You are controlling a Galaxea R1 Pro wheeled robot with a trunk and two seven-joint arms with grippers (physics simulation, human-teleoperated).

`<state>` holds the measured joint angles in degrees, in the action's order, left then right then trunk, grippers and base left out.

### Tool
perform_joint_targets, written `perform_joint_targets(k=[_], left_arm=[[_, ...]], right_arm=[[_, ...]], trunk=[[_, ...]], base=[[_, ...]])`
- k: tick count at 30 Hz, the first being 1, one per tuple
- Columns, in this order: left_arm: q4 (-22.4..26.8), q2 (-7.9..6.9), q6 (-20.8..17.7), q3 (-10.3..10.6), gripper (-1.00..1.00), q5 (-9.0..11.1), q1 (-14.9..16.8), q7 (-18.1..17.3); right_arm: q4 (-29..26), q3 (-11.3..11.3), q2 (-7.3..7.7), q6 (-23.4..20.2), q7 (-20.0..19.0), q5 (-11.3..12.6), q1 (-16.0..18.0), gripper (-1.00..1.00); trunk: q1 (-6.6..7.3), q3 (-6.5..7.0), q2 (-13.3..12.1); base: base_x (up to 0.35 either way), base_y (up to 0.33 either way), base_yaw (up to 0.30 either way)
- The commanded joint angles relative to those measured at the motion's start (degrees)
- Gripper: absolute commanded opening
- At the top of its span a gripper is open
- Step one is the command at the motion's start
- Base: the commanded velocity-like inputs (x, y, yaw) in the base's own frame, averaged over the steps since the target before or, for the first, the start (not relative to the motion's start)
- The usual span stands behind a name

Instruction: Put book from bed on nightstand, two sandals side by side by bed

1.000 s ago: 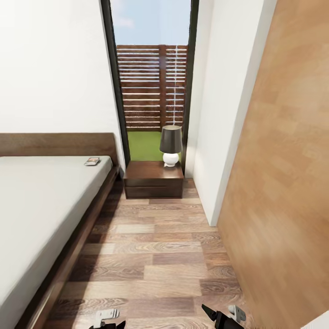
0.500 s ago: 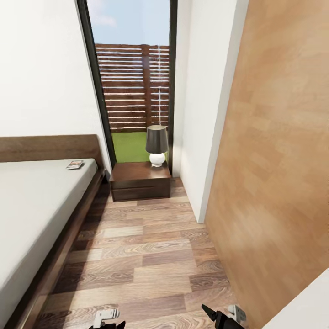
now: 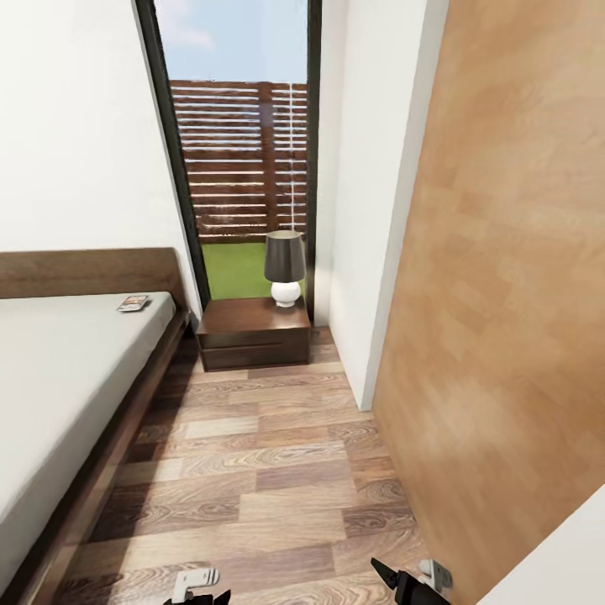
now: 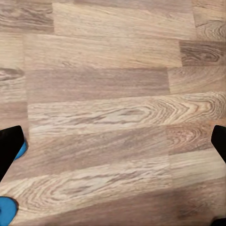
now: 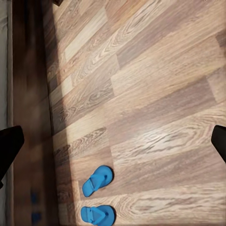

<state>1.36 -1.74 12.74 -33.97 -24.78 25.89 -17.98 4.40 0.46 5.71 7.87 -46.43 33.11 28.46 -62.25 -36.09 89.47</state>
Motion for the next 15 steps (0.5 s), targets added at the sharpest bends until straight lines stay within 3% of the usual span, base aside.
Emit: perform_joint_targets(k=[1, 15], left_arm=[[-0.04, -0.02, 0.18, -0.49, 1.00, -0.51, 0.03, -0.14], [-0.04, -0.02, 0.18, -0.50, 1.00, -0.46, 0.03, -0.13]], right_arm=[[0.26, 0.06, 0.00, 0.48, -0.24, 0.02, 0.10, 1.00], [0.26, 0.06, -0.10, 0.48, -0.24, -0.05, 0.10, 1.00]], trunk=[[0.00, -0.05, 0.03], [0.00, -0.05, 0.03]], base=[[0.017, -0.031, 0.000], [0.064, -0.073, 0.000]])
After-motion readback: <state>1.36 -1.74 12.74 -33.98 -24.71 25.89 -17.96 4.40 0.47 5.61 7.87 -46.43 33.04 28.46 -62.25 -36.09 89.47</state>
